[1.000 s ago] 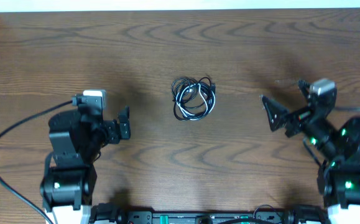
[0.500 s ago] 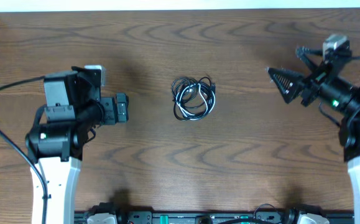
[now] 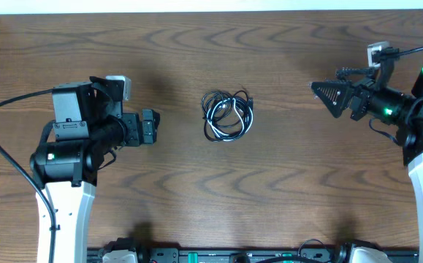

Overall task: Untangle cables
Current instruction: 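Move the left gripper forward and lower it onto the cable bundle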

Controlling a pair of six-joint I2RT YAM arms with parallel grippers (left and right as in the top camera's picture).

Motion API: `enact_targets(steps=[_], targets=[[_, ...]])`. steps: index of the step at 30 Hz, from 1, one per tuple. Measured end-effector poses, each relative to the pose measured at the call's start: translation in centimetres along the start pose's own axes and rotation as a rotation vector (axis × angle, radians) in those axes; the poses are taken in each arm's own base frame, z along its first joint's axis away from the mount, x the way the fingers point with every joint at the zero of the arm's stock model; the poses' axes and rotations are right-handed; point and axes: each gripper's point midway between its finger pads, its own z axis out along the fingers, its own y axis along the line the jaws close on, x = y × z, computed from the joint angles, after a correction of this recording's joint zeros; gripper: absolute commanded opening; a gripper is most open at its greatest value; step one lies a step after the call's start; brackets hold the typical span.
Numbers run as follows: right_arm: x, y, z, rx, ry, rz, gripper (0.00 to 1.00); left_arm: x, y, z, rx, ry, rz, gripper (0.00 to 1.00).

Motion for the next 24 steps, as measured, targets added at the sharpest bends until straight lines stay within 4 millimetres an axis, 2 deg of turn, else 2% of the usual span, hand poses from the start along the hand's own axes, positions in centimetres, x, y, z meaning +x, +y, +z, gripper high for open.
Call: enact_targets(steps=[4,9,16,24], targets=[[0.0,-0.5,0.0,0.026,0.001,-0.04,0.99,0.0,0.0,0.8,0.013,0.02,-0.042,0.98],[0.5,-0.6,0.0,0.033,0.018,-0.04,0.99,0.4,-0.3,3.2,0.031,0.084,-0.078,0.98],[1.5,-1.4,-0.1,0.078,0.05,-0.006,0.94,-0.1,-2.9,7.7,0.097,0.124,-0.069,0.98],[2.7,-3.3,-0.4,0.19,0.091,0.035,0.93,0.7,-4.5,13.9,0.142,0.202,-0.108,0.98]])
